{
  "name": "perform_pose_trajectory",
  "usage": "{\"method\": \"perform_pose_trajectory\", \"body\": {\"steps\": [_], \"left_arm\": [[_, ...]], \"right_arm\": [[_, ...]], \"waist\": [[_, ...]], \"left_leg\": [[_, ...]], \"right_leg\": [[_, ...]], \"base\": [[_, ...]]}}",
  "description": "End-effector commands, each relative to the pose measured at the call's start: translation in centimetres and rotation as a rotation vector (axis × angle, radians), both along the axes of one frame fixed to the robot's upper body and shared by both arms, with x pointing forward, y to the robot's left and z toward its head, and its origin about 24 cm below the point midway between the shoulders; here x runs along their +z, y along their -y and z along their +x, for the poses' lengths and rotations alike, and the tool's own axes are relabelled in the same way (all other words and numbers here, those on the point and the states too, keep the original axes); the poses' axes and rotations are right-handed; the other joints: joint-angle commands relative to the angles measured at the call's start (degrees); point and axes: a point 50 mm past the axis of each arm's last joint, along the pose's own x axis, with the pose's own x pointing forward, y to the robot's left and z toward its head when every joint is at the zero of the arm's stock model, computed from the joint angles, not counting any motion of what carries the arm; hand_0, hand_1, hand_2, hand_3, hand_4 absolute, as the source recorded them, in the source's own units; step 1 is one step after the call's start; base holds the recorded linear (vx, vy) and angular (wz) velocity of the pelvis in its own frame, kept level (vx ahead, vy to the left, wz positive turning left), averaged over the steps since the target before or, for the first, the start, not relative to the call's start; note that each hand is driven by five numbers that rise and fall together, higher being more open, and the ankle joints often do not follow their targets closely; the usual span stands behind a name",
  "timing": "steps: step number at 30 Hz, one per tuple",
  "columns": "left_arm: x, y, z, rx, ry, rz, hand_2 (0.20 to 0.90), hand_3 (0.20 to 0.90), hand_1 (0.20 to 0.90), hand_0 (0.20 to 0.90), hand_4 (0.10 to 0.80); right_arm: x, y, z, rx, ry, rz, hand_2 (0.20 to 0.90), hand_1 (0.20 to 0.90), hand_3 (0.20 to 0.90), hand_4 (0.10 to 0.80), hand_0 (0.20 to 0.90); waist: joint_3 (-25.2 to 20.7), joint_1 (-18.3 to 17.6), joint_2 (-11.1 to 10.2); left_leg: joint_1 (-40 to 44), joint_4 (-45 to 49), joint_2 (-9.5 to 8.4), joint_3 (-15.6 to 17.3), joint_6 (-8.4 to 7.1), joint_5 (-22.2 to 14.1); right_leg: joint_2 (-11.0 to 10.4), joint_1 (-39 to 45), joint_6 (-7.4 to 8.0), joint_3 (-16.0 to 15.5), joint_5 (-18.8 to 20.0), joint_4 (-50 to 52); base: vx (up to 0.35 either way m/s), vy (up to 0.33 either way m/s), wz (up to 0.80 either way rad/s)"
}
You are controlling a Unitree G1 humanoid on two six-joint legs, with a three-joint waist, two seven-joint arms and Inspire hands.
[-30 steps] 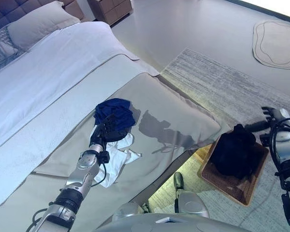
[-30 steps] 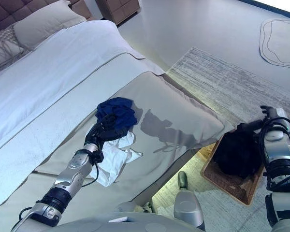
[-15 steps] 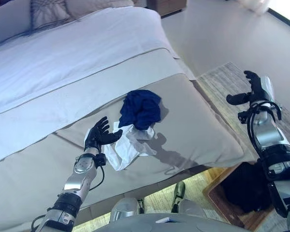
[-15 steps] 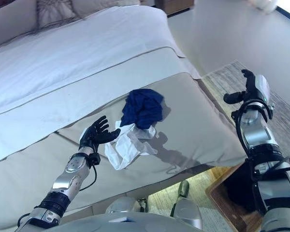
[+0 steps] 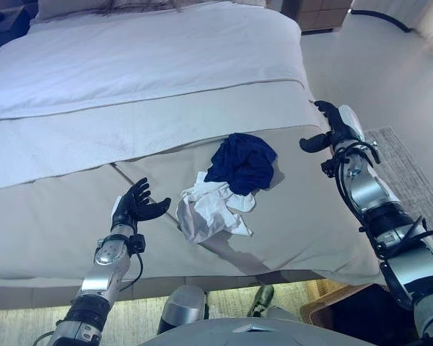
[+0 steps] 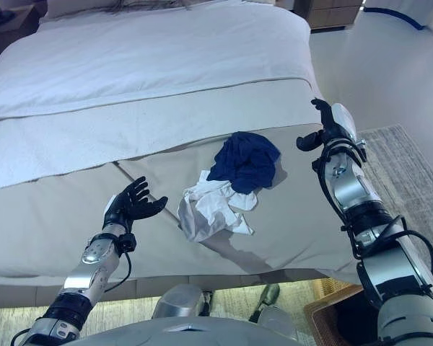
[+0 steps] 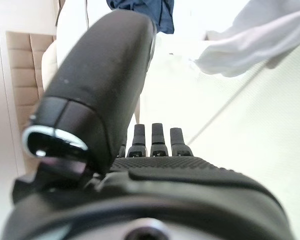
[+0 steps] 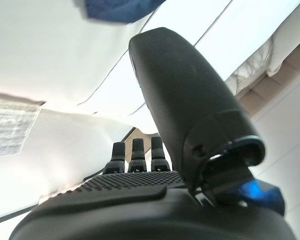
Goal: Pick up the clothes from the bed and place them into the basket
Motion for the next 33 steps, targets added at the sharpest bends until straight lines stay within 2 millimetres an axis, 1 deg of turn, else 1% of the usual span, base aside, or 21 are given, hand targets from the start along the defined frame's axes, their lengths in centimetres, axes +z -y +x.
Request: {"method": "perform_pose_trajectory", "body": {"steps": [1,3,5,6,7,10,13,14,15,16,18,19,20,21,23,24,26,27,29,31,33], "left_arm": [[5.1,0.2,2.5,-0.094,0.250,0.076,0.900,0.900,0.900,0.900,0.800],[5.3,0.6,2.7,-0.115,0.255,0.081,0.900,0.900,0.900,0.900,0.800],[5.5,0.7,2.9,-0.116,0.265,0.079,0.900,0.900,0.900,0.900,0.800],[5.7,0.7,3.0,-0.113,0.280,0.068,0.900,0.900,0.900,0.900,0.800],[5.8,0.7,3.1,-0.111,0.283,0.066,0.900,0.900,0.900,0.900,0.800],[6.4,1.0,3.4,-0.126,0.318,0.057,0.900,0.900,0.900,0.900,0.800],[6.9,1.4,3.7,-0.149,0.341,0.060,0.900,0.900,0.900,0.900,0.800],[7.1,1.7,3.9,-0.158,0.354,0.054,0.900,0.900,0.900,0.900,0.800],[7.2,1.8,3.9,-0.159,0.356,0.053,0.900,0.900,0.900,0.900,0.800],[7.3,2.0,3.9,-0.158,0.362,0.051,0.900,0.900,0.900,0.900,0.800],[7.3,2.0,3.9,-0.157,0.364,0.047,0.900,0.900,0.900,0.900,0.800],[7.2,2.1,3.9,-0.153,0.363,0.043,0.900,0.900,0.900,0.900,0.800],[7.2,2.1,3.9,-0.152,0.363,0.043,0.900,0.900,0.900,0.900,0.800],[6.9,2.4,3.8,-0.152,0.361,0.033,0.900,0.900,0.900,0.900,0.800],[6.9,2.7,3.8,-0.156,0.363,0.029,0.900,0.900,0.900,0.900,0.800],[6.8,2.8,3.8,-0.159,0.362,0.030,0.900,0.900,0.900,0.900,0.800],[6.9,3.0,3.8,-0.164,0.364,0.026,0.900,0.900,0.900,0.900,0.800],[7.1,3.2,3.8,-0.167,0.371,0.022,0.900,0.900,0.900,0.900,0.800],[7.2,3.4,3.9,-0.170,0.374,0.018,0.900,0.900,0.900,0.900,0.800],[7.5,3.7,4.0,-0.173,0.382,0.008,0.900,0.900,0.900,0.900,0.800],[7.5,3.8,4.1,-0.172,0.381,0.004,0.900,0.900,0.900,0.900,0.800]], "right_arm": [[7.1,-0.9,1.6,0.033,0.218,-0.130,0.900,0.900,0.900,0.800,0.900],[6.9,-0.4,1.5,0.019,0.204,-0.128,0.900,0.900,0.900,0.800,0.900],[7.0,-0.1,1.6,0.023,0.186,-0.133,0.900,0.900,0.900,0.800,0.900],[7.3,0.0,1.7,0.017,0.179,-0.153,0.900,0.900,0.900,0.800,0.900],[7.3,0.0,1.7,0.017,0.177,-0.155,0.900,0.900,0.900,0.800,0.900],[7.7,0.0,2.2,0.006,0.181,-0.149,0.900,0.900,0.900,0.800,0.900],[8.4,-0.1,2.4,0.005,0.192,-0.163,0.900,0.900,0.900,0.800,0.900],[9.1,-0.3,2.6,0.022,0.196,-0.168,0.900,0.900,0.900,0.800,0.900],[9.2,-0.3,2.7,0.028,0.197,-0.170,0.900,0.900,0.900,0.800,0.900],[9.5,-0.8,2.8,0.059,0.200,-0.167,0.900,0.900,0.900,0.800,0.900],[9.6,-1.2,2.8,0.084,0.199,-0.168,0.900,0.900,0.900,0.800,0.900],[9.6,-1.8,2.9,0.120,0.195,-0.176,0.900,0.900,0.900,0.800,0.900],[9.5,-1.9,2.9,0.123,0.194,-0.176,0.900,0.900,0.900,0.800,0.900],[8.9,-2.9,2.9,0.157,0.171,-0.211,0.900,0.900,0.900,0.800,0.900],[8.6,-3.1,2.8,0.155,0.160,-0.222,0.900,0.900,0.900,0.800,0.900],[8.4,-3.1,2.8,0.149,0.152,-0.221,0.900,0.900,0.900,0.800,0.900],[8.0,-2.7,2.8,0.121,0.139,-0.223,0.900,0.900,0.900,0.800,0.900],[7.8,-2.5,3.0,0.089,0.128,-0.236,0.900,0.900,0.900,0.800,0.900],[8.0,-2.2,3.0,0.076,0.123,-0.241,0.900,0.900,0.900,0.800,0.900],[8.3,-1.3,3.1,0.031,0.100,-0.292,0.900,0.900,0.900,0.800,0.900],[8.2,-0.6,3.1,0.013,0.082,-0.313,0.900,0.900,0.900,0.800,0.900]], "waist": [[-0.30,0.48,-1.08],[0.06,0.26,-1.50],[0.72,0.67,-1.64],[1.88,1.12,-1.37],[2.04,1.16,-1.32],[4.85,2.49,-0.51],[6.39,2.92,0.04],[7.33,3.12,0.42],[7.50,3.15,0.46],[8.52,3.37,0.53],[8.96,3.37,0.61],[9.45,3.31,0.58],[9.50,3.29,0.56],[10.54,3.03,0.54],[11.01,2.95,0.54],[11.20,2.94,0.49],[11.67,3.09,0.48],[12.35,3.35,0.53],[12.70,3.47,0.52],[13.61,3.64,0.54],[13.88,3.66,0.53]], "left_leg": [[-6.86,12.48,-1.58,1.76,3.83,-8.00],[-7.73,13.88,-2.54,-0.43,4.03,-8.51],[-8.77,15.81,-3.04,-1.02,4.17,-9.21],[-9.66,17.73,-3.04,-0.71,4.19,-9.81],[-9.79,17.96,-3.04,-0.71,4.19,-9.90],[-11.58,22.04,-2.68,-0.51,4.48,-11.61],[-13.15,25.14,-2.87,0.70,4.80,-13.20],[-14.23,27.26,-3.08,1.39,5.10,-14.31],[-14.46,27.81,-3.10,1.52,5.16,-14.61],[-15.31,31.77,-2.99,1.80,4.67,-17.55],[-16.17,33.87,-2.90,1.89,4.70,-18.48],[-16.23,35.18,-2.81,1.99,5.22,-19.46],[-16.28,35.49,-2.78,2.02,5.21,-19.60],[-17.17,39.39,-2.55,2.18,4.99,-21.23],[-16.97,40.45,-2.35,2.33,5.68,-22.04],[-16.82,41.21,-2.30,2.40,5.99,-22.64],[-17.70,43.98,-2.21,2.57,5.84,-23.75],[-18.22,46.43,-2.29,2.44,6.49,-24.97],[-18.82,48.14,-2.38,2.44,6.44,-25.54],[-19.65,51.53,-2.57,2.12,7.09,-27.26],[-19.79,52.81,-2.67,1.99,7.37,-28.11]], "right_leg": [[-3.44,-1.02,0.27,3.83,-8.45,12.95],[-2.61,-1.39,-0.30,5.28,-9.13,13.50],[-3.08,-1.88,-0.55,4.85,-9.85,15.22],[-3.41,-2.55,-0.97,4.01,-10.56,17.36],[-3.45,-2.66,-1.02,3.91,-10.68,17.64],[-5.00,-4.10,-1.97,1.91,-12.36,22.87],[-5.80,-5.10,-2.60,0.60,-14.28,26.24],[-6.65,-6.29,-3.27,-0.36,-15.76,29.44],[-6.85,-6.58,-3.43,-0.50,-16.12,30.24],[-7.56,-7.31,-3.54,-0.18,-18.73,34.26],[-8.03,-8.03,-3.79,-0.12,-19.55,36.38],[-8.56,-8.73,-4.07,-0.26,-20.53,38.65],[-8.63,-8.79,-4.12,-0.26,-20.65,39.00],[-9.16,-9.26,-4.65,-0.21,-21.92,42.17],[-9.55,-9.60,-4.96,-0.31,-22.82,44.24],[-9.82,-9.96,-5.11,-0.26,-23.51,45.65],[-10.27,-10.28,-5.29,-0.36,-24.40,47.42],[-11.07,-11.61,-5.62,-0.06,-25.74,51.02],[-11.33,-11.91,-5.58,0.12,-26.13,52.01],[-12.06,-13.31,-5.96,0.78,-27.84,55.85],[-12.14,-13.68,-6.20,1.14,-28.64,57.14]], "base": [[0.092,0.000,0.30],[0.118,0.001,0.44],[0.055,0.024,0.46],[0.022,0.029,0.21],[0.011,0.028,0.11],[0.000,0.000,0.17],[-0.047,0.011,0.25],[-0.067,0.042,0.26],[-0.014,0.039,0.27],[0.021,0.021,0.19],[0.011,0.035,0.31],[0.003,0.047,0.27],[0.032,0.076,0.15],[0.035,0.063,0.18],[0.035,0.059,0.20],[0.024,0.041,0.09],[0.007,0.042,0.02],[-0.013,0.044,-0.05],[-0.011,0.034,-0.16],[0.007,0.063,-0.31],[0.036,0.043,0.16]]}}
